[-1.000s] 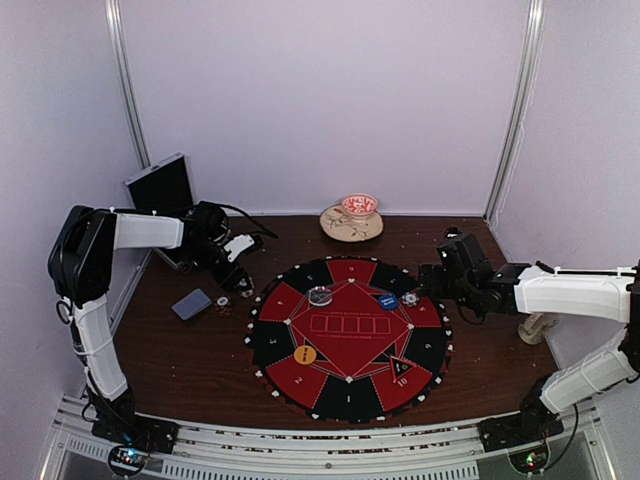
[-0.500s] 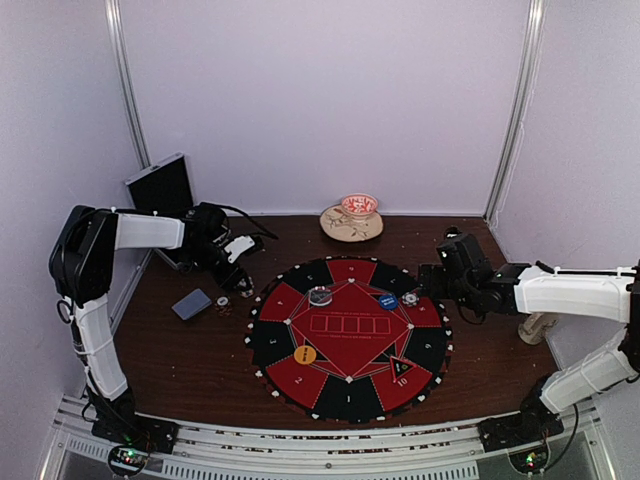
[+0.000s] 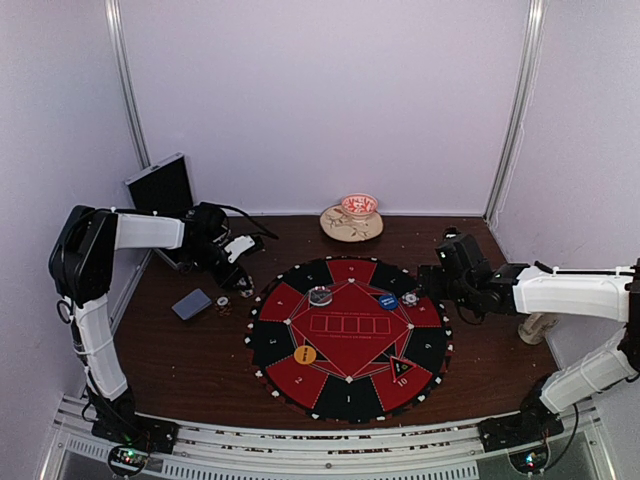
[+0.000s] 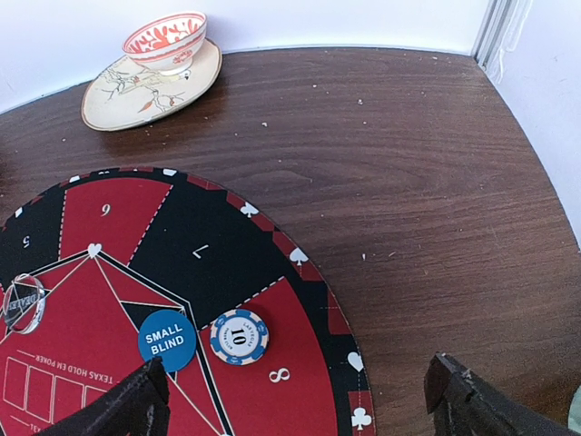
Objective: Distribute texas hold em gaming equipment
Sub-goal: Pick up the pile of poker chips from the pile of poker chips, then place the poker chips pile at the big blind area.
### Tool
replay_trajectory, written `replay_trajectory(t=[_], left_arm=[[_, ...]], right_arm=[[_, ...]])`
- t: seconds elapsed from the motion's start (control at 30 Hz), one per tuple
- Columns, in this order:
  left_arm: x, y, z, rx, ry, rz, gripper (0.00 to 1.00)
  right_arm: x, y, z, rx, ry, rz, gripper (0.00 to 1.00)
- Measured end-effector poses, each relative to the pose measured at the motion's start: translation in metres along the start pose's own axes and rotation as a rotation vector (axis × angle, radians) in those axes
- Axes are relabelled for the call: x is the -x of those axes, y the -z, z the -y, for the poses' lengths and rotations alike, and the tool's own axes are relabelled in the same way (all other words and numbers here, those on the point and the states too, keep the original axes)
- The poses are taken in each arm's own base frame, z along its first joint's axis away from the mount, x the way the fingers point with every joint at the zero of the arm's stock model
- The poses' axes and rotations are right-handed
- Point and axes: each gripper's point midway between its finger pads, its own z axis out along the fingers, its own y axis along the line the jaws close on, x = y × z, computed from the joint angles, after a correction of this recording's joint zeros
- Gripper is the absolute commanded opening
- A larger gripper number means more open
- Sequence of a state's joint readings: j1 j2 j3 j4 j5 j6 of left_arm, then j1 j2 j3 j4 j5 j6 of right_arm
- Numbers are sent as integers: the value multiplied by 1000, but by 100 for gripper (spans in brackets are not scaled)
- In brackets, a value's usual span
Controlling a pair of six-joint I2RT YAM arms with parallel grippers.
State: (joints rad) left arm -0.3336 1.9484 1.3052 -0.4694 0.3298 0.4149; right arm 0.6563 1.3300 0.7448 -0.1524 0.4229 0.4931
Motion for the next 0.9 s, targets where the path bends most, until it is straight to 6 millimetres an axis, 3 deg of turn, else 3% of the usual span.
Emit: replay_trajectory(t=[0.23,0.57,0.73,0.9], left_arm=[[4,12,2,12,-7,18,27],[26,63,13,64,-73,107,27],[20,78,45,45,-150,116,26],[6,79,98,-19,-265,105,26]], right_arm=[[0,0,0,1,0,1,100],[1,0,-1,4,-3,5,100],[0,-1,-1,2,-1,2,100],[-1,-2,-1,1,1,0,100]])
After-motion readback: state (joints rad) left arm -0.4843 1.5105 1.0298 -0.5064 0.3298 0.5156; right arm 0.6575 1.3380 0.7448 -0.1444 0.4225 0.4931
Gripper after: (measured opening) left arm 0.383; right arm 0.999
